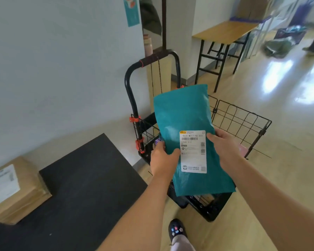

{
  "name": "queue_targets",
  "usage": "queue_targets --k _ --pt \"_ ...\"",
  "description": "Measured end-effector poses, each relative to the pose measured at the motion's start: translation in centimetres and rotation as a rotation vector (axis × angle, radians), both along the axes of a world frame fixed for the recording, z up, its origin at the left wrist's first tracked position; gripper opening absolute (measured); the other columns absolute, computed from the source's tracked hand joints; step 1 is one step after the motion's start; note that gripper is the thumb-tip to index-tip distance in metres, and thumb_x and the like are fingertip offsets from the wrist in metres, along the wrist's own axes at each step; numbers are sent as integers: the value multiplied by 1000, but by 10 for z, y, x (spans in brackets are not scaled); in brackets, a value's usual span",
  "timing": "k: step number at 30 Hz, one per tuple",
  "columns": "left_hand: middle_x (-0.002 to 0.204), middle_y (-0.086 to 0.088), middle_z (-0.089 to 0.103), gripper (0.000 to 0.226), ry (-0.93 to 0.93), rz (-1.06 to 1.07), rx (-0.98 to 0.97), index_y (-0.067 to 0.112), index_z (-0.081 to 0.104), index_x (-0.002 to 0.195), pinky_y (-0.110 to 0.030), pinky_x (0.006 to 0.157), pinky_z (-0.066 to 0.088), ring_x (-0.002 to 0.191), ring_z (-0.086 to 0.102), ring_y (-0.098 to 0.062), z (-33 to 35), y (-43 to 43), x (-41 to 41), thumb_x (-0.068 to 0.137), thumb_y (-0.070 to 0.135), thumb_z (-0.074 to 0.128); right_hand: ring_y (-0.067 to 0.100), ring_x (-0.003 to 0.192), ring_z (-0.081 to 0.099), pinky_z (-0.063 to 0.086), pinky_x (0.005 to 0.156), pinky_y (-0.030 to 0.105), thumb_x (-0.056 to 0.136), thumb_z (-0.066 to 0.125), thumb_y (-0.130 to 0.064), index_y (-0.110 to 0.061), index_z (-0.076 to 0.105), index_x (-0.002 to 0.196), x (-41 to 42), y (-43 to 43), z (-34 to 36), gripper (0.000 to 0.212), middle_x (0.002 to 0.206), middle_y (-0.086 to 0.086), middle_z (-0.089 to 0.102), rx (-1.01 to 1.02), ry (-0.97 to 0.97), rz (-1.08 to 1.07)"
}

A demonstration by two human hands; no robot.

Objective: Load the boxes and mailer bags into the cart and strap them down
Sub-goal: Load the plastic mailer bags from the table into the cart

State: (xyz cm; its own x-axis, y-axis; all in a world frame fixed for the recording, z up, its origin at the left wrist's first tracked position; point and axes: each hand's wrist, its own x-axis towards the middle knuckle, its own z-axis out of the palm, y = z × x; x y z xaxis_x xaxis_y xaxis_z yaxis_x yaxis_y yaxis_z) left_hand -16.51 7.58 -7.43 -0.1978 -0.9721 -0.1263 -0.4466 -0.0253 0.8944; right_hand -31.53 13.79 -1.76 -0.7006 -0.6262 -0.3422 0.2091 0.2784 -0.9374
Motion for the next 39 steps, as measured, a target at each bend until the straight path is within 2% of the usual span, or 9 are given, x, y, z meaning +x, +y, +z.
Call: queue_targets --k 5,9,15,21,25,28,33,36,39 --pt "85 27 51 35 95 11 36 37 44 105 -12 51 38 78 54 5 4 -34 -66 80 41 68 24 92 70 57 84 45 99 56 -16 -25 71 102 -61 -38 7 17 92 0 76 8 27 -13" --pt "88 25 54 39 193 15 89 35 43 107 -4 46 39 75 55 8 4 -66 -115 82 40 72 18 83 69 57 72 37 97 58 -16 -27 71 92 -105 -73 9 17 88 -3 75 11 101 -24" --pt "110 6 63 47 177 -30 170 26 44 119 -32 79 56 99 64 -17 -13 -105 -184 84 39 72 9 67 66 53 64 29 93 62 -15 -31 68 74 -164 -110 4 26 66 -17 71 41 273 -13" --pt "142 -5 47 79 29 -19 429 18 21 146 -30 78 49 115 56 -27 -50 -113 -221 87 40 67 9 67 66 47 54 28 95 61 -21 -32 61 79 -203 -130 -42 19 75 -12 71 179 371 81" --pt "136 -11 50 89 -102 51 567 15 9 151 -36 78 55 103 62 -28 -74 -118 -228 85 32 66 18 64 63 50 59 34 97 55 -18 -27 59 87 -224 -148 -89 14 79 -5 67 321 399 262" --pt "128 -12 56 101 -196 127 699 16 -12 154 -29 62 51 87 64 -23 -88 -116 -227 86 28 62 23 58 57 42 53 30 95 55 -13 -19 61 83 -234 -156 -126 15 78 5 67 410 449 484" --pt "112 -11 64 106 -310 259 841 21 -30 148 -31 70 52 83 64 -23 -112 -114 -230 86 21 57 17 51 47 32 47 27 94 55 -9 -11 69 89 -236 -166 -176 15 71 9 64 514 357 678" --pt "131 -19 54 110 -391 315 832 26 -32 146 -34 83 56 101 65 -28 -122 -112 -235 85 21 60 18 50 46 29 49 29 91 54 -4 -4 69 86 -235 -168 -199 16 65 10 63 548 309 731" --pt "154 -24 21 111 -429 322 857 31 -31 146 -36 86 54 105 60 -29 -126 -109 -240 86 20 61 23 55 51 31 51 29 89 55 -3 -4 68 86 -233 -168 -216 14 69 13 64 573 329 821"
